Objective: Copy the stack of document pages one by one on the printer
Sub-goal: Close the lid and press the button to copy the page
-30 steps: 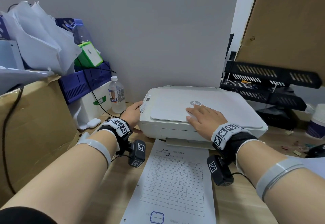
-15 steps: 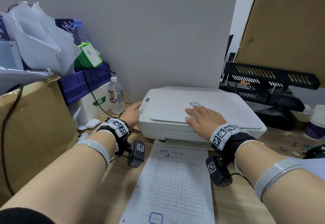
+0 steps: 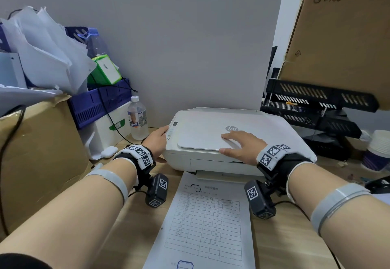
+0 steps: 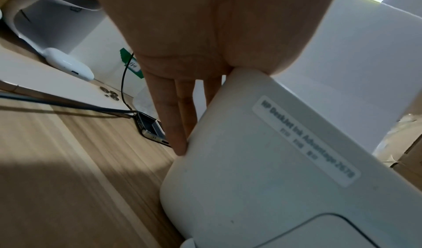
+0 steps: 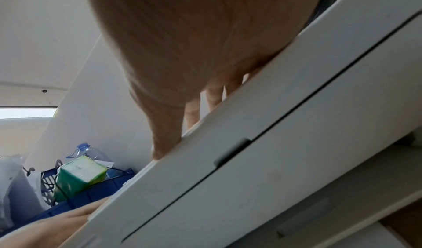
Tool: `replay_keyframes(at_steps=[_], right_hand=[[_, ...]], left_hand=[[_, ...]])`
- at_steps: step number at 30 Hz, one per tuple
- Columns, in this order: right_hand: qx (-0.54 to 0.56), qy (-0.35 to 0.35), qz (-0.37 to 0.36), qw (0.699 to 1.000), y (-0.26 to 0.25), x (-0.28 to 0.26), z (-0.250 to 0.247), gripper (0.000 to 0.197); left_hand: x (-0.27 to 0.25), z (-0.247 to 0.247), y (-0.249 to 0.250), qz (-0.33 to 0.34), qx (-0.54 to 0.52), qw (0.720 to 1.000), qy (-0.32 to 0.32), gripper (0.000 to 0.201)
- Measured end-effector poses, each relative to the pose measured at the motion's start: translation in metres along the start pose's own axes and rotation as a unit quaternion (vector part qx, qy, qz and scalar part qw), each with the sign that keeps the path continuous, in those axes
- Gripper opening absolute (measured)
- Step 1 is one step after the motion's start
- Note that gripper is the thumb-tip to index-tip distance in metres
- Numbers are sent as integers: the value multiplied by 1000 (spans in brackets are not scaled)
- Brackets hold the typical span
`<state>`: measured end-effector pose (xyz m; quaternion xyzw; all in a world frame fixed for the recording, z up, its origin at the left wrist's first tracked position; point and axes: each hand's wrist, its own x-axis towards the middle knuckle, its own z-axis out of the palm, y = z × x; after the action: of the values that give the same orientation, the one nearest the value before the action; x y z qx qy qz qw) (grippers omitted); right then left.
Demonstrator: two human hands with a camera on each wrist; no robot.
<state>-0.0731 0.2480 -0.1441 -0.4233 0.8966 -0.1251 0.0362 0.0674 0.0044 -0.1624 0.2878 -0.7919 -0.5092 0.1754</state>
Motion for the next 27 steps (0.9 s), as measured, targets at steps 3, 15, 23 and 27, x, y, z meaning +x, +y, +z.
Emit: replay_keyframes(at_steps=[3,15,23,27], right_hand=[[37,-5,-2,999,2,1,-2,63],[37,29,-2,999,-4,-9,-2,56],[50,58,11,997,-4,-13,-1,52],[41,69,27,996,-2,-13,1,53]], left_hand=[[3,-2,-2,-19,4,1000,-8,46],[-1,-6,-3,-15,40,999,-8,46],[5,-7,-4,-33,2,999,-26,45],[8,-8,-1,-50,-15,999,-14,39]])
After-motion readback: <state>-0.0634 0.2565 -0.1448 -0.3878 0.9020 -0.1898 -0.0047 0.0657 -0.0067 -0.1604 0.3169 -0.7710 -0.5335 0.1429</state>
